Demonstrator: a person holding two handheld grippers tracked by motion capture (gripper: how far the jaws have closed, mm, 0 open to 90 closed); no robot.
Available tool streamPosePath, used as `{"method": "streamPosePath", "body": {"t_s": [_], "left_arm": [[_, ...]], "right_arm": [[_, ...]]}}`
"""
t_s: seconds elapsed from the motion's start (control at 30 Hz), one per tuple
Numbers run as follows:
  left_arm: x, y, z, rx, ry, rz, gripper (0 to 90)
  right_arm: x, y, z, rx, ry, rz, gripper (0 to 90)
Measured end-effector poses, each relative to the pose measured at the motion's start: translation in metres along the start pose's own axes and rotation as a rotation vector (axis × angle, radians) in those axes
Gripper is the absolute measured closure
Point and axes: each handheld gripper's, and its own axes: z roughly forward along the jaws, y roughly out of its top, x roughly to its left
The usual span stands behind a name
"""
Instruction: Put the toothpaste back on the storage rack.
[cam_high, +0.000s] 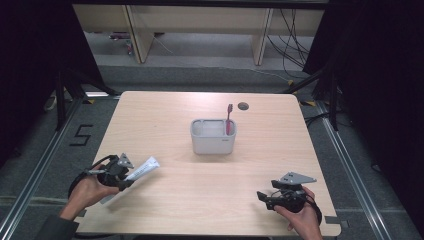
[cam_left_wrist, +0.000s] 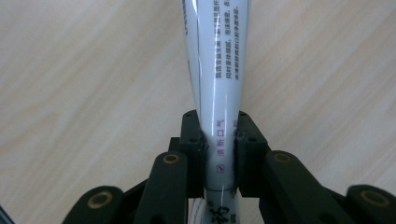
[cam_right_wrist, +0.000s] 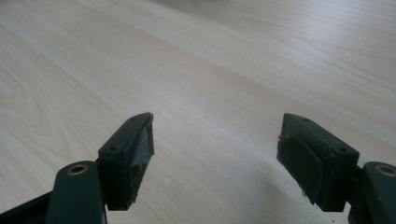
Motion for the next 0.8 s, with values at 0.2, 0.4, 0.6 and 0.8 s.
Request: {"method": "streamPosePath", "body": {"t_s": [0.2, 0.4, 0.6, 0.8], "left_arm": [[0.009, 0.013, -0.022, -0.162, -0.003, -0.020, 76.4], [0.014, 0.033, -0.037, -0.341, -0.001, -0.073, 76.3], [0.014, 0.053, -0.040, -0.422, -0.010, -0.081, 76.2], [0.007, 0.078, -0.034, -0.517, -0.016, -0.107, 76.2]], "right_arm": [[0.000, 0.000, 0.000, -0.003, 0.017, 0.013, 27.7], [-0.001, 0.000, -0.002, -0.004, 0.008, 0.004, 27.7], [-0.001, 0.000, -0.002, -0.004, 0.007, 0.008, 27.7], [-0.001, 0.000, -0.002, -0.007, 0.009, 0.006, 27.7]]}}
